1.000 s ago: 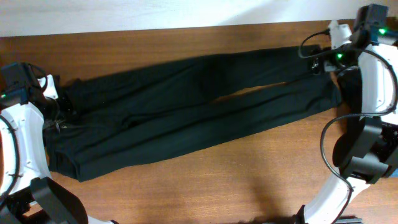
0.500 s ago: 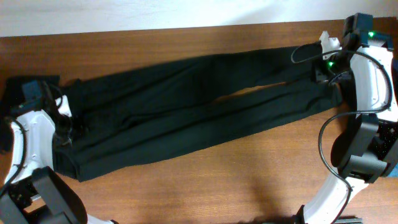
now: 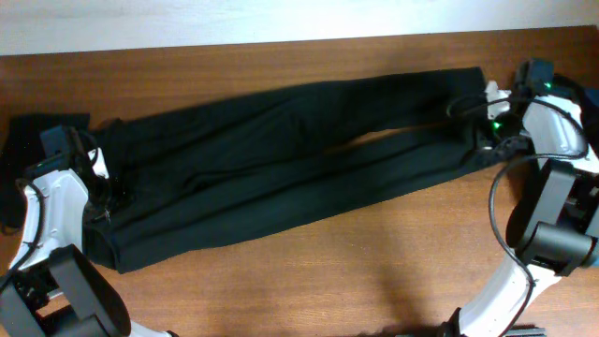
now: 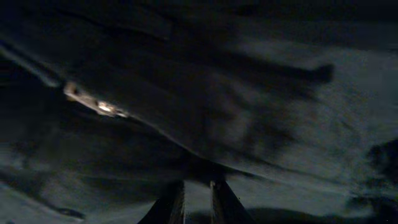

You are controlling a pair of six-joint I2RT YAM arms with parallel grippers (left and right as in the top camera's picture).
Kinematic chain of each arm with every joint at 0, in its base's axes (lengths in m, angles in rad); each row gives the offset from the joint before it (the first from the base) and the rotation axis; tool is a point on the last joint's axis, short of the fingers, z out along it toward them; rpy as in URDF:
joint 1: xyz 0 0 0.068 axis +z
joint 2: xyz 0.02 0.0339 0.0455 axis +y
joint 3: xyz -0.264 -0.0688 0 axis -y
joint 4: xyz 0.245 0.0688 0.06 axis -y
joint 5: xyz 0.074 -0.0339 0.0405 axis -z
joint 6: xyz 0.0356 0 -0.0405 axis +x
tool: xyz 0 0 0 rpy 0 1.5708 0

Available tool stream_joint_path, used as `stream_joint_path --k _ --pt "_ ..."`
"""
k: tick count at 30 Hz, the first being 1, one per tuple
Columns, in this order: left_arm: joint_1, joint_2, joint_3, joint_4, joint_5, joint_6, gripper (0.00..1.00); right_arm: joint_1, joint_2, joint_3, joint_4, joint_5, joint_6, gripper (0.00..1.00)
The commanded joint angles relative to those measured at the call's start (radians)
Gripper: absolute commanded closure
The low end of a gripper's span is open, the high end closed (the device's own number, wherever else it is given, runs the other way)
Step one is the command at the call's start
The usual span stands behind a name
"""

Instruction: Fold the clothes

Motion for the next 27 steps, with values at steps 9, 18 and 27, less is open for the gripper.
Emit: stream_joint_path --k 9,18,27 --pt "-0.001 0.114 -0.002 0.036 -0.075 -0.012 0.82 -0.051 0.015 -0.002 0.04 -0.002 0.017 0.96" --pt "0.002 0.021 0.129 -0.097 -0.016 -0.009 0.74 -0.071 0.016 -0.002 0.035 0.012 0.056 0.83" --pt "0.032 -0.138 0.202 -0.288 -0.008 -0.066 0.16 -0.08 0.008 0.095 -0.093 -0.06 0.121 0.31"
